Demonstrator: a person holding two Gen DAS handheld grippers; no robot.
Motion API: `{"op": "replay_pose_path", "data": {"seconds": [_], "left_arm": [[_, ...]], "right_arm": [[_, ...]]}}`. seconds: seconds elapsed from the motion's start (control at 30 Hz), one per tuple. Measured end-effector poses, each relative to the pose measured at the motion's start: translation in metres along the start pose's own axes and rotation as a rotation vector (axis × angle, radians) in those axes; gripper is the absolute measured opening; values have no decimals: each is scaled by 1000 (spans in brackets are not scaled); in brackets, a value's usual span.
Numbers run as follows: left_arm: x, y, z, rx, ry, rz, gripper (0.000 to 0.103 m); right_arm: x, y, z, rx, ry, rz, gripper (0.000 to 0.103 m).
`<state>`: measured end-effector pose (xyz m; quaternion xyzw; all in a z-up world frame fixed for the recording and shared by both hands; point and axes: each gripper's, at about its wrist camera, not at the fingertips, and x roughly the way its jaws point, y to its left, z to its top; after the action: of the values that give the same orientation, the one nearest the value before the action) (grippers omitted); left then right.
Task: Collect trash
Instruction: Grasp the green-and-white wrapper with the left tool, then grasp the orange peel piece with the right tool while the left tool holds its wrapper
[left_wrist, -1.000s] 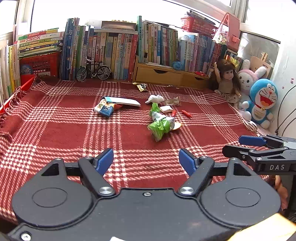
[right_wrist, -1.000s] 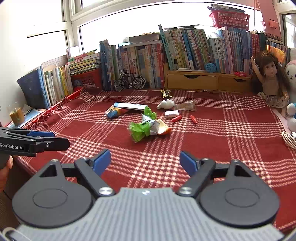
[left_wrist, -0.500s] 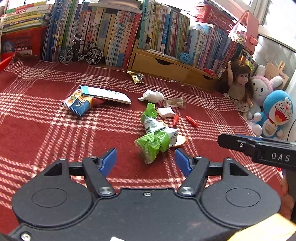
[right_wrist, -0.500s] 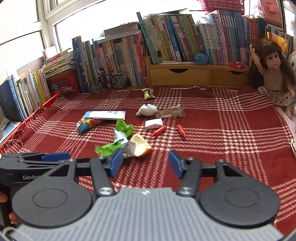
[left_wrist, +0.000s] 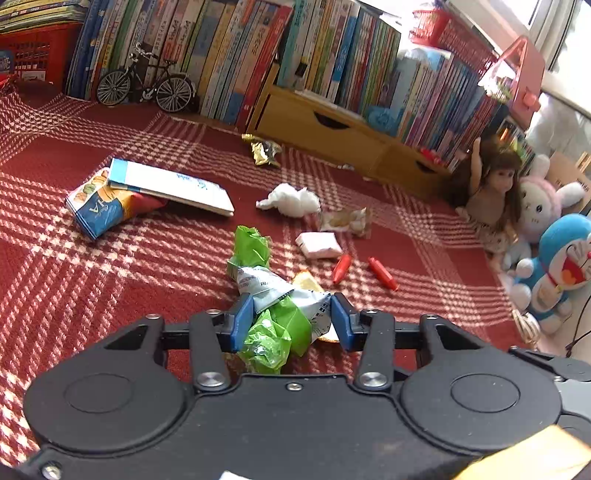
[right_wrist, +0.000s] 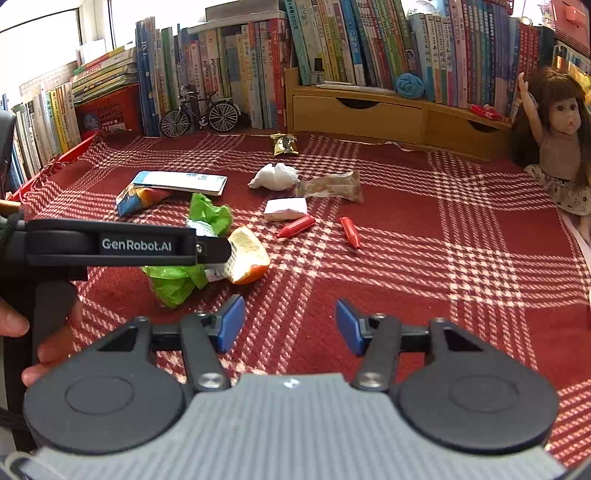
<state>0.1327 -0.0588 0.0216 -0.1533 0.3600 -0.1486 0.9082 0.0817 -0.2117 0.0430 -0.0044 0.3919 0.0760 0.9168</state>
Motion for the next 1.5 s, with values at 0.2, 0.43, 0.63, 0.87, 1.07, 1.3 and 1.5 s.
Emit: {"op": "replay_pose_path", "data": {"seconds": [0.2, 0.43, 0.63, 0.87, 1.07, 1.3, 1.5], "left_arm": [[-26, 7, 16, 44, -55, 26, 43], [-54, 32, 26, 18, -102, 68, 43], [-70, 50, 24, 14, -100, 84, 43], [-79, 61, 19, 11, -98, 87, 43], [-85, 63, 13, 13, -90, 85, 43], [-95, 62, 8, 22, -85, 86, 43], [-109, 55, 5, 36, -87, 81, 43]], "right_arm": [[16, 7, 7, -43, 4, 18, 75], [45, 25, 18, -109, 33, 21, 78], [65, 37, 26, -135, 55, 25, 79], [67, 48, 23, -155, 50, 49, 47], [58, 51, 18, -158, 35, 55, 43], [40, 52, 14, -156, 5, 58, 42], [17, 53, 10, -149, -23, 70, 42]]}}
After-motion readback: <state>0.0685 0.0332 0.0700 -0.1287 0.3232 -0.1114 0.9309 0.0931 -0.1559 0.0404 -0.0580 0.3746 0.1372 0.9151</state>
